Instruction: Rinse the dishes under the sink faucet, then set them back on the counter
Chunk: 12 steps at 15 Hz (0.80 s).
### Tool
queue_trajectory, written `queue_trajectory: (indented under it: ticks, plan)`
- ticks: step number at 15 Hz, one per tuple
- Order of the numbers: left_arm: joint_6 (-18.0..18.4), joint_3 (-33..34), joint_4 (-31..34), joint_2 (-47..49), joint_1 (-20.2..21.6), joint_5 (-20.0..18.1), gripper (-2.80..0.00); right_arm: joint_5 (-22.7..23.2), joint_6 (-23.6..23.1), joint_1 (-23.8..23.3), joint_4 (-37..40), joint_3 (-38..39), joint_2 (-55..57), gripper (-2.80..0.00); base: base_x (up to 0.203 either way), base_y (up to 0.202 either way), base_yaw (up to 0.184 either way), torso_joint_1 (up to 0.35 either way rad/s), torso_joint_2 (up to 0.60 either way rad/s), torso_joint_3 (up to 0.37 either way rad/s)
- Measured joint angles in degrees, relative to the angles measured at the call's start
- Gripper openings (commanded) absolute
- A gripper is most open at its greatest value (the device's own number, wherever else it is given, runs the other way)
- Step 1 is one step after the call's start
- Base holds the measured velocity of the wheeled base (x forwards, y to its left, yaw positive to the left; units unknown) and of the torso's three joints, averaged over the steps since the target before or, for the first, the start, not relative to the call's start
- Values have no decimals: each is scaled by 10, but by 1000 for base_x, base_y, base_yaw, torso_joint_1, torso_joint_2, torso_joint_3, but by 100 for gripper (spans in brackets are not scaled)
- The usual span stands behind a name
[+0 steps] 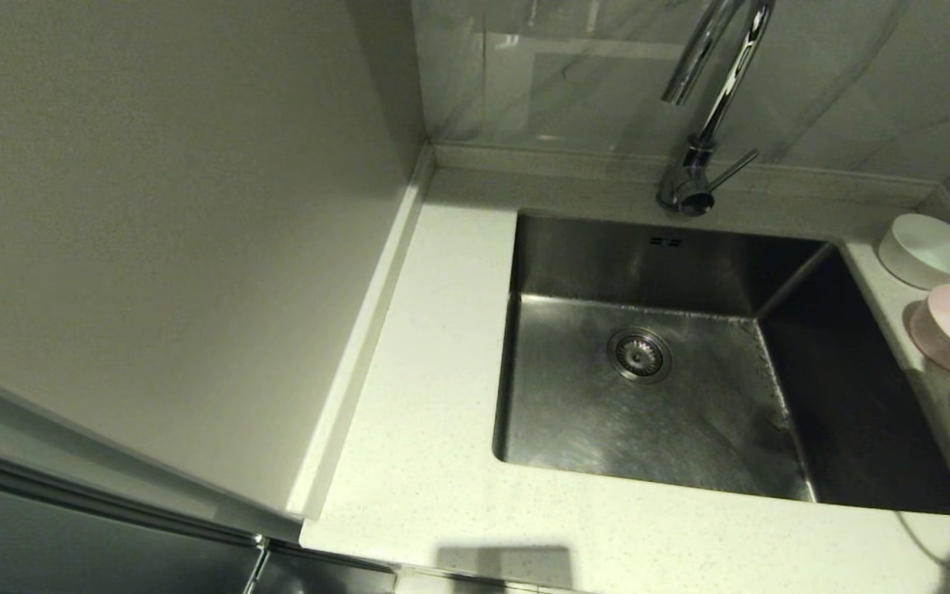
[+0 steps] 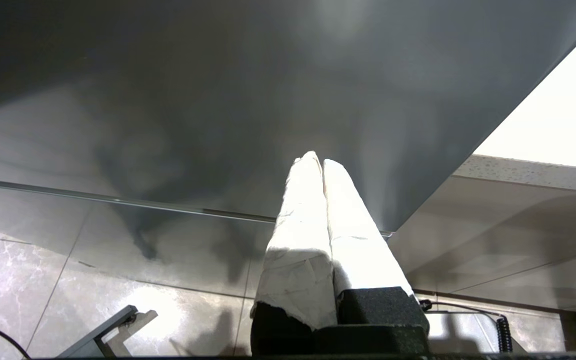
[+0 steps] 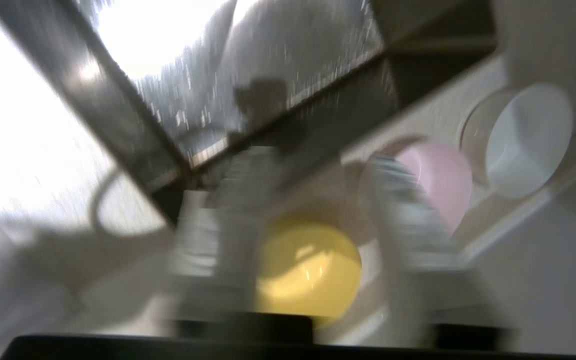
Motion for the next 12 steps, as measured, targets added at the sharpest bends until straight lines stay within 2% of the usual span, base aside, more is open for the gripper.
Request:
queue_trajectory:
  ticks: [5, 7, 10, 12]
  plan:
    - [0, 0, 0, 0, 0, 0, -280, -3, 210, 87, -57, -41, 2, -280, 0, 0, 0, 0, 0, 0]
    - [0, 0, 0, 0, 0, 0, -280, -25, 306, 116, -55, -45, 1, -280, 0, 0, 0, 0, 0, 0]
    - [0, 0, 0, 0, 0, 0, -280, -142, 477, 179, 42, -38, -21, -280, 0, 0, 0, 0, 0, 0]
    - [0, 0, 0, 0, 0, 0, -280, -218, 557, 195, 90, 8, -52, -280, 0, 0, 0, 0, 0, 0]
